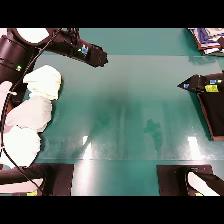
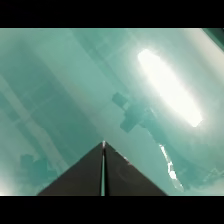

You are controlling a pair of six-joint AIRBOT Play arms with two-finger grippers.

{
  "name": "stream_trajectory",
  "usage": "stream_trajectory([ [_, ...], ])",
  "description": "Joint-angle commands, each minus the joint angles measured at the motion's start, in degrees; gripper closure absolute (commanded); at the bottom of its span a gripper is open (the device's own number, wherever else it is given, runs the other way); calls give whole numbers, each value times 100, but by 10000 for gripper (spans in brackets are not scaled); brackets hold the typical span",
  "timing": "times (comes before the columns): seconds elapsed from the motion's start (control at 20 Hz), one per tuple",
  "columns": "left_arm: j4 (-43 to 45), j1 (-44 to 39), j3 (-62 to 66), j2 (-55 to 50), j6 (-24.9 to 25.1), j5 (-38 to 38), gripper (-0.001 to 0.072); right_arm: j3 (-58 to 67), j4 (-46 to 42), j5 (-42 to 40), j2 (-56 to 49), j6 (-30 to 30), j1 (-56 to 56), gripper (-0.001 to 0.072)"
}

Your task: Fold the shirts.

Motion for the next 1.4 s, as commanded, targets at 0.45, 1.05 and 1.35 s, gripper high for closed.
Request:
stream_trajectory([
  [0.45,3331,1552,-306,-573,-1080,291,204,0,2,-28,4,7,4,692],
  [1.05,2551,3663,-1285,-1921,-1397,1235,55,-2,4,-350,4,11,7,692],
  [1.35,2096,3646,-938,-1781,-1379,778,684,9,48,-363,15,13,2,691],
])
